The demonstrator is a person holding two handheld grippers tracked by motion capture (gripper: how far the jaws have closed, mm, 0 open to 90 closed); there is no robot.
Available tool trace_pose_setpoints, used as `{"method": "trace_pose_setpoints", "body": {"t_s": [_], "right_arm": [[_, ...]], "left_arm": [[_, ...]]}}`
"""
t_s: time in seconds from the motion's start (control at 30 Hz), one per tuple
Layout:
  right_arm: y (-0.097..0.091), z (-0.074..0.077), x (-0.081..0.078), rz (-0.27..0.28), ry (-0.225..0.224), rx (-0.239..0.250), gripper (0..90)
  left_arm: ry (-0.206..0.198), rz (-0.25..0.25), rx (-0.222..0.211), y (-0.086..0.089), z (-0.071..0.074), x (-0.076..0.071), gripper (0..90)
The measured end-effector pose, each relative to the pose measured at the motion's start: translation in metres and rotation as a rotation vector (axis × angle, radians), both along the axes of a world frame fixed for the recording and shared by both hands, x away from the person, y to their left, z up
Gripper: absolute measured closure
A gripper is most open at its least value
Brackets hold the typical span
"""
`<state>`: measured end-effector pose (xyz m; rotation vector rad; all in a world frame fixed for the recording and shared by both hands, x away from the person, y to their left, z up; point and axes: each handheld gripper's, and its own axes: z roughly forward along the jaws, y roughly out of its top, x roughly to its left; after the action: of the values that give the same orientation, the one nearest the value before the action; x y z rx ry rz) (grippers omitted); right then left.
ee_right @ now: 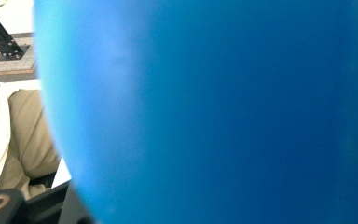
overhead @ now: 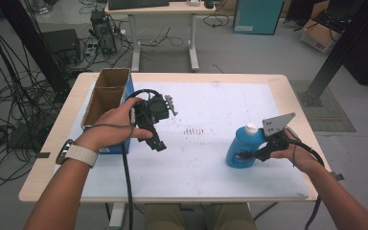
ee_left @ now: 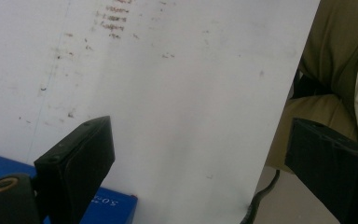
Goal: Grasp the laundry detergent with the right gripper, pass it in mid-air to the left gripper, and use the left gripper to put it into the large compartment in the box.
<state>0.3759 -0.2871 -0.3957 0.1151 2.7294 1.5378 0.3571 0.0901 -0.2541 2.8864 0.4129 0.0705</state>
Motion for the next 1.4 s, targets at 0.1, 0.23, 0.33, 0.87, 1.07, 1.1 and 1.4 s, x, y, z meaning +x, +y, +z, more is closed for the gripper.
{"method": "trace_pose_setpoints", "body": {"t_s": [0.1, 0.23, 0.33, 0.87, 1.07, 1.1, 1.4], "right_arm": [[0.0000, 0.0000, 0.0000, 0.000, 0.000, 0.000, 43.9], [0.0000, 0.0000, 0.0000, 0.000, 0.000, 0.000, 43.9], [0.0000, 0.0001, -0.0002, -0.002, 0.000, -0.002, 43.9], [0.0000, 0.0003, 0.0001, 0.001, 0.001, -0.004, 43.9], [0.0000, 0.0003, 0.0001, 0.001, 0.002, -0.004, 43.9], [0.0001, 0.0002, 0.0001, -0.001, 0.002, -0.003, 43.9], [0.0000, 0.0003, 0.0001, 0.001, -0.001, -0.004, 43.9]], "left_arm": [[0.004, -0.003, 0.003, -0.0001, 0.0005, 0.0002, 8.5], [0.004, 0.001, -0.002, -0.0010, 0.0002, 0.0003, 8.5], [0.000, -0.002, 0.001, -0.0014, -0.0001, 0.0005, 8.5], [0.004, -0.001, 0.000, -0.0010, 0.0002, 0.0006, 8.5], [0.003, -0.002, 0.001, -0.0012, 0.0002, 0.0006, 8.5], [0.003, -0.001, 0.001, -0.0011, 0.0002, 0.0005, 8.5], [0.003, 0.002, 0.000, -0.0011, 0.0004, 0.0001, 8.5]]}}
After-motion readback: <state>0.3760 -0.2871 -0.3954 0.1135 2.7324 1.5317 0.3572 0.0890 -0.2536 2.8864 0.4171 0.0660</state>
